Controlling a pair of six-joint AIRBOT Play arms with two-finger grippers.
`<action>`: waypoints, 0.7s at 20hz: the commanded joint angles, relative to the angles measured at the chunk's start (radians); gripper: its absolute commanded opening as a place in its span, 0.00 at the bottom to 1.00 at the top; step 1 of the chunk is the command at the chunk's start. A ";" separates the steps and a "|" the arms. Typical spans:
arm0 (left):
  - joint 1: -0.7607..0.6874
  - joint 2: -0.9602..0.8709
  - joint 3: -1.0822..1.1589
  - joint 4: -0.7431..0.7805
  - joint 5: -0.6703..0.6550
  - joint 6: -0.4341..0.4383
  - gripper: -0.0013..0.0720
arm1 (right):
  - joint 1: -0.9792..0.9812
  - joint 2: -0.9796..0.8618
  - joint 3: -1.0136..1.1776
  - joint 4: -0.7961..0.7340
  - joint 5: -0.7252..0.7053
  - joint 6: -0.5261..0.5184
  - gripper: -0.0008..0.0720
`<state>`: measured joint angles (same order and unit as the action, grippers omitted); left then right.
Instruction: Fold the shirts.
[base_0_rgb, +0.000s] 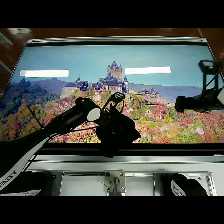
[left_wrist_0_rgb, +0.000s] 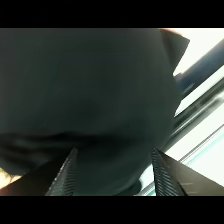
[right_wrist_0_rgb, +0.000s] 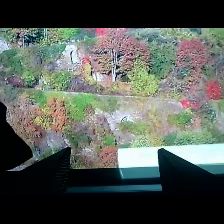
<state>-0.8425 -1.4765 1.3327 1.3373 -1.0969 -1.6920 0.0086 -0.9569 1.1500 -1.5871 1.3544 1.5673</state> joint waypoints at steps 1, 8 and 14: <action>0.089 0.003 0.019 -0.018 -0.146 -0.014 0.78 | 0.000 0.000 -0.129 0.045 -0.111 -0.008 0.92; 0.469 0.294 -0.059 -0.085 -0.306 0.059 0.85 | -0.222 -0.010 -0.145 0.176 -0.163 -0.095 0.92; 0.544 0.361 -0.579 -0.402 -0.033 0.122 0.86 | -0.440 -0.212 -0.221 0.619 -0.011 -0.298 0.92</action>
<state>-0.3332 -1.1393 0.9665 1.0966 -1.2831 -1.6012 -0.3584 -1.0813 0.9657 -1.1648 1.2785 1.3544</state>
